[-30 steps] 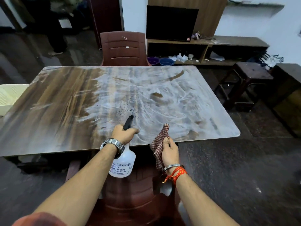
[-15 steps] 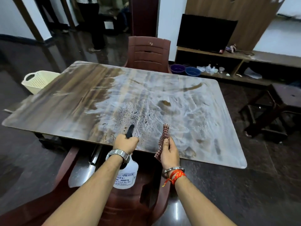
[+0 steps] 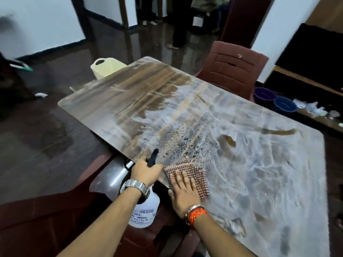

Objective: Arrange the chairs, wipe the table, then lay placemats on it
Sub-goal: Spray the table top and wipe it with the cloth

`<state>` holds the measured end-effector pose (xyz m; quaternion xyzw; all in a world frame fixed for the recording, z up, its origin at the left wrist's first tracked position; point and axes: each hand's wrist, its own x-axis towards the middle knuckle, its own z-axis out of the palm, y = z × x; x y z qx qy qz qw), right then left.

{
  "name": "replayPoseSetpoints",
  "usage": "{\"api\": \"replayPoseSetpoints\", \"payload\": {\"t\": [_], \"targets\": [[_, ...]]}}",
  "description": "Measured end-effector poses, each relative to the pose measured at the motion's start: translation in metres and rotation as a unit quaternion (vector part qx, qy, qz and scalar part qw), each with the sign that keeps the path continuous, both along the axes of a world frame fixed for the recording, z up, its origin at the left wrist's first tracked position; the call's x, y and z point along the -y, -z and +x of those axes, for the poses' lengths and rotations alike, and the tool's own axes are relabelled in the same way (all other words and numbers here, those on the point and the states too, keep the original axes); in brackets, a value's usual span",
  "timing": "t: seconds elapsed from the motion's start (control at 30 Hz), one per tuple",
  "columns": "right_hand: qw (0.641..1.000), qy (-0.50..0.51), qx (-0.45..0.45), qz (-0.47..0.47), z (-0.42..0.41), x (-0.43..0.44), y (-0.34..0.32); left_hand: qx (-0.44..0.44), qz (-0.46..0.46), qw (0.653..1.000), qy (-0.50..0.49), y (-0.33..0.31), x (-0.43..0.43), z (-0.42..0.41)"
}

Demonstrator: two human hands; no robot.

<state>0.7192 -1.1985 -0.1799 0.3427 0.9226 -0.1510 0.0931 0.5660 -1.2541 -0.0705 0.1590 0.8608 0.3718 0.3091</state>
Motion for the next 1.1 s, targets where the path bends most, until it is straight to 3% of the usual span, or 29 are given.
{"api": "replayPoseSetpoints", "payload": {"t": [0.1, 0.17, 0.23, 0.27, 0.37, 0.43, 0.47, 0.5, 0.57, 0.67, 0.73, 0.77, 0.8, 0.87, 0.93, 0.97, 1.03, 1.1], "targets": [[0.987, -0.159, -0.011, 0.013, 0.0, -0.037, 0.005, 0.005, 0.002, 0.999, -0.046, 0.005, -0.017, 0.002], [0.956, -0.291, -0.024, -0.016, 0.002, -0.074, 0.003, -0.002, -0.005, 0.997, -0.075, 0.004, -0.026, 0.008], [0.939, -0.343, -0.038, 0.011, 0.002, -0.129, -0.002, -0.002, -0.004, 0.995, -0.102, 0.005, -0.037, 0.014], [0.947, -0.317, -0.037, 0.028, -0.001, -0.162, -0.001, -0.003, -0.002, 0.994, -0.113, 0.006, -0.04, 0.016], [0.994, -0.091, 0.002, 0.068, -0.019, -0.264, 0.002, -0.005, -0.004, 0.99, -0.142, 0.009, -0.043, 0.021], [0.999, 0.032, 0.009, 0.028, -0.04, -0.288, 0.003, -0.006, -0.006, 0.987, -0.158, 0.011, -0.043, 0.022], [0.999, 0.036, -0.005, 0.023, -0.053, -0.277, 0.003, -0.008, -0.011, 0.986, -0.166, 0.011, -0.043, 0.022], [0.999, -0.006, -0.022, 0.04, -0.064, -0.254, 0.001, -0.01, -0.016, 0.984, -0.176, 0.01, -0.045, 0.019], [0.98, -0.186, -0.047, 0.054, -0.08, -0.188, 0.0, -0.018, -0.017, 0.979, -0.2, 0.008, -0.047, 0.012], [0.887, -0.458, -0.06, 0.0, -0.074, -0.109, -0.001, -0.025, -0.011, 0.971, -0.238, 0.007, -0.045, 0.003], [0.841, -0.536, -0.073, -0.007, -0.076, -0.122, 0.002, -0.018, -0.004, 0.969, -0.246, 0.006, -0.043, -0.002], [0.835, -0.545, -0.077, 0.02, -0.082, -0.142, 0.006, -0.012, 0.001, 0.969, -0.248, 0.004, -0.041, -0.005], [0.848, -0.523, -0.07, 0.047, -0.091, -0.168, 0.009, -0.007, 0.005, 0.968, -0.25, 0.003, -0.04, -0.008], [0.922, -0.367, -0.065, 0.103, -0.121, -0.233, 0.016, -0.006, 0.007, 0.969, -0.247, 0.004, -0.038, -0.016], [0.986, -0.145, -0.04, 0.075, -0.148, -0.278, 0.01, -0.008, 0.006, 0.97, -0.242, 0.006, -0.037, -0.024], [0.997, -0.064, -0.032, 0.04, -0.159, -0.282, 0.005, -0.007, 0.008, 0.971, -0.238, 0.007, -0.039, -0.028], [0.996, -0.069, -0.04, 0.034, -0.179, -0.245, 0.002, -0.004, 0.011, 0.973, -0.229, 0.007, -0.045, -0.04], [0.963, -0.253, -0.082, 0.039, -0.185, -0.179, 0.004, -0.013, 0.018, 0.975, -0.222, 0.003, -0.054, -0.052]]}}
